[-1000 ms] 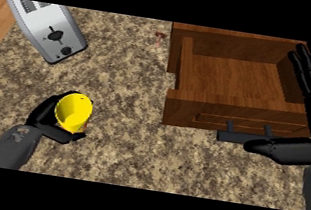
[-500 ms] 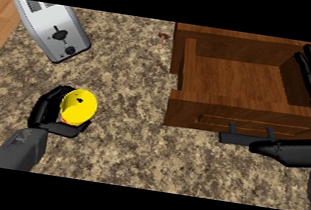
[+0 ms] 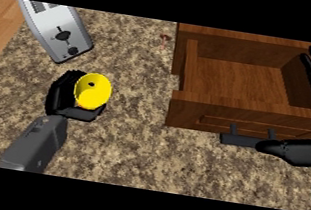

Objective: Pick up the cup, place it into the drawer and close the drawer

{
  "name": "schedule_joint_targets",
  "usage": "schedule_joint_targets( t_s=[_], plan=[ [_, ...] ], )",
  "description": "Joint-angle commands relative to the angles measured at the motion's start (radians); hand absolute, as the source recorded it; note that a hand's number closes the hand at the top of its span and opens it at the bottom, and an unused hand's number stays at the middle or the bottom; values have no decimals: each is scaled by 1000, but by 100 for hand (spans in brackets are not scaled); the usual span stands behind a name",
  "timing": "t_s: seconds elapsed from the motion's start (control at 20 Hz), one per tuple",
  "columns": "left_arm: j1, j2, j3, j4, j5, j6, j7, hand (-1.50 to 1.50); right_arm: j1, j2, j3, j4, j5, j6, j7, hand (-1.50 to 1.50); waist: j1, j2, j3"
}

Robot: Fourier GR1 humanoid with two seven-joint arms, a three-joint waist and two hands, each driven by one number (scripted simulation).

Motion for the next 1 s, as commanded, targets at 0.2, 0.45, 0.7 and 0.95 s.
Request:
schedule_joint_targets(
  t_s=[0.2,0.45,0.7,0.95],
  plan=[
    [-169,-76,-64,-222,7,40,175,150,31,24,23,-30,31,-18,-8,-150,18,-12,3],
    [-213,-108,-133,-415,5,57,396,150,43,13,0,17,52,-16,-50,-150,27,-13,3],
    [-359,-134,-244,-438,49,213,556,150,-17,-1,-16,90,28,3,-56,-150,4,-5,3],
    [-517,-135,-248,-400,27,309,666,150,10,4,-23,40,32,-11,-55,-150,-7,-1,2]
  ],
)
